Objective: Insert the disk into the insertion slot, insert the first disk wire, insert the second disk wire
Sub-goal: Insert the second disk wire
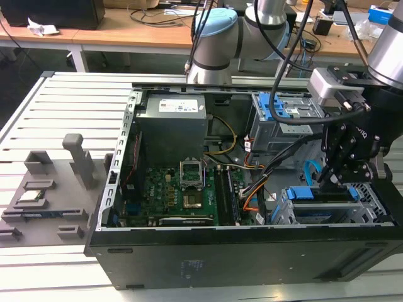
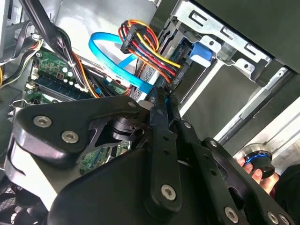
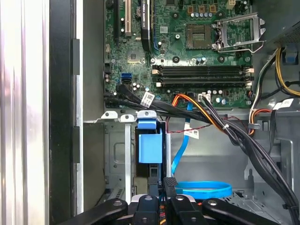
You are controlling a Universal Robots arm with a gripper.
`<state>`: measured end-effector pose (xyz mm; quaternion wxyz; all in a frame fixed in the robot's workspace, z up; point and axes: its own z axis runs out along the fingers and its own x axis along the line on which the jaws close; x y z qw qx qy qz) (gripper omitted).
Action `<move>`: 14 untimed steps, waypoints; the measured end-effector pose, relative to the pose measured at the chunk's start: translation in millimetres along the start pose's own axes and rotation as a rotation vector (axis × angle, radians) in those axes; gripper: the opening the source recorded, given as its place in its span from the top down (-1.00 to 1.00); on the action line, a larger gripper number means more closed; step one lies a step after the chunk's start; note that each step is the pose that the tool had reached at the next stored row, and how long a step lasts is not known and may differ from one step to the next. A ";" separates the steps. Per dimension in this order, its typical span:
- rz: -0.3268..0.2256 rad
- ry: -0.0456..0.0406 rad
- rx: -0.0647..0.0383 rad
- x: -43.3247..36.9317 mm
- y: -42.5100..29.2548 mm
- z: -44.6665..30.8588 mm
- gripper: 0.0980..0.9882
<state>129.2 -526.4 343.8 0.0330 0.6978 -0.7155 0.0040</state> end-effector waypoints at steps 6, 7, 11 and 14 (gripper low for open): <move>0.000 0.0002 0.000 -0.1 -0.8 3.8 0.86; 0.000 0.0010 0.000 -0.1 -0.8 4.2 0.86; 0.000 0.0039 0.000 -0.1 -0.8 4.3 0.86; 0.000 0.0046 0.000 -0.1 -0.8 4.3 0.83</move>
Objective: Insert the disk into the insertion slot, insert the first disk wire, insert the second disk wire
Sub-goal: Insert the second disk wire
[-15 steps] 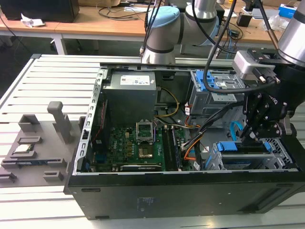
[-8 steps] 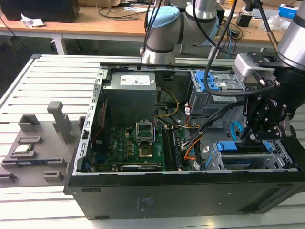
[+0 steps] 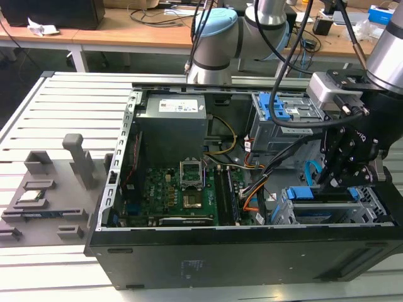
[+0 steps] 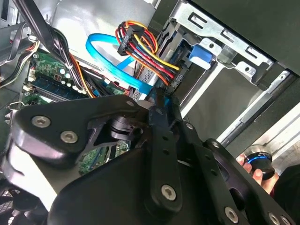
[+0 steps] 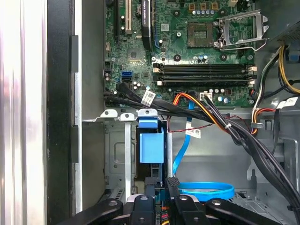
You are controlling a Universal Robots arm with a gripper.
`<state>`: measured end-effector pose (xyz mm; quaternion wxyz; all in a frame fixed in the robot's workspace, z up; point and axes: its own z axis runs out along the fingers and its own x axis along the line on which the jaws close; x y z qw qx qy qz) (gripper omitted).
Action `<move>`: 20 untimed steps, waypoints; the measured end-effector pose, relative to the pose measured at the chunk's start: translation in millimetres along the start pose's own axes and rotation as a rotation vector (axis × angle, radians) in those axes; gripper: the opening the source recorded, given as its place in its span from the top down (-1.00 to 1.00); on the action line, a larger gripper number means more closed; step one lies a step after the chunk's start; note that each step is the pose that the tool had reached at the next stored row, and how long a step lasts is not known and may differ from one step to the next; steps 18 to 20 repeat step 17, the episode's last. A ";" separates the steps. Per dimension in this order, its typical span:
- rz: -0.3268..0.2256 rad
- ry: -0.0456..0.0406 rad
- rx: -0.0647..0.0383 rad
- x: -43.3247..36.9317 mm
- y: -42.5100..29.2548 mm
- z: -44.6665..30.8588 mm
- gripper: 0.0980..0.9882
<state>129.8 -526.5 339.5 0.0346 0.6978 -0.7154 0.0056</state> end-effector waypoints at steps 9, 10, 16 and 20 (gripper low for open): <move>0.000 0.0001 0.000 -3.4 2.1 -47.3 0.98; 0.000 -0.0002 0.000 -3.3 2.2 -49.9 0.98; 0.000 -0.0015 0.000 -3.3 2.2 -50.2 0.98; 0.000 -0.0016 0.000 -3.3 2.2 -50.2 0.98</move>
